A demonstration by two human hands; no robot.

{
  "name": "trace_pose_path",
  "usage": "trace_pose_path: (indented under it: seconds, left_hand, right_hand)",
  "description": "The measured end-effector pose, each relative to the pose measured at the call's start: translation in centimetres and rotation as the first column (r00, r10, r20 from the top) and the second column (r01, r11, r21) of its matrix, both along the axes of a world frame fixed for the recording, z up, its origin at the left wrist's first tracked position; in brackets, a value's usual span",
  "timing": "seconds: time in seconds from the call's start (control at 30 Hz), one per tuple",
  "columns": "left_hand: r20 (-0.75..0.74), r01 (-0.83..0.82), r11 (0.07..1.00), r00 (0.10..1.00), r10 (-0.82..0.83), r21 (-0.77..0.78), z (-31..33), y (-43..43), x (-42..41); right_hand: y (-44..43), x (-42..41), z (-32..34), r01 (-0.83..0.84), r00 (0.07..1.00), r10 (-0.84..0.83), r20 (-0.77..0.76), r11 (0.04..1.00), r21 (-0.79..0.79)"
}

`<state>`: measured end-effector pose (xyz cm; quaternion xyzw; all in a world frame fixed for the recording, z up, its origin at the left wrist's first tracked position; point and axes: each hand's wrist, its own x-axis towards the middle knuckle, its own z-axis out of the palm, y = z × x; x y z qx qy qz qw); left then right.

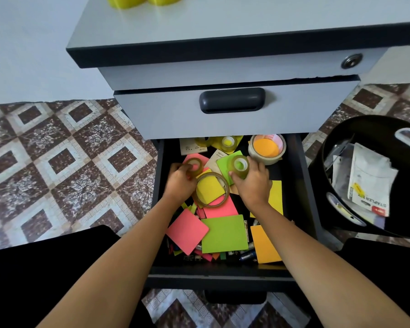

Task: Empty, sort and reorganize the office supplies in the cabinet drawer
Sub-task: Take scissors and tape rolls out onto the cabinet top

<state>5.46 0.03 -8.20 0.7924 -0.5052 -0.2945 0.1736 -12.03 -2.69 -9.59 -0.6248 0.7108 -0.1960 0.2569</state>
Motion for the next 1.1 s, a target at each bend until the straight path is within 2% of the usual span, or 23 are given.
trace_pose_path:
  seconds: [0.23,0.53,0.87,1.1]
  left_hand:
    - [-0.008,-0.056,0.998,0.998,0.056,-0.004,0.2,0.3,-0.1]
    - [-0.044,-0.017,0.978,0.999,0.008,-0.208,2.8,2.4,-1.0]
    - [-0.056,0.039,0.882,0.996,-0.074,-0.47,9.1,4.5,-1.2]
    - [0.017,0.072,0.768,0.997,-0.079,-0.636,15.4,4.5,0.0]
  right_hand:
    - [0.4,-0.1,0.8,-0.028,0.998,0.029,0.059,0.999,-0.025]
    - [2.4,-0.2,3.6,-0.118,0.965,0.148,0.219,0.982,-0.146]
    - [4.5,0.5,9.6,-0.14,0.937,0.229,0.263,0.938,-0.318]
    - [4.1,1.3,16.8,-0.151,0.91,0.322,0.26,0.844,-0.515]
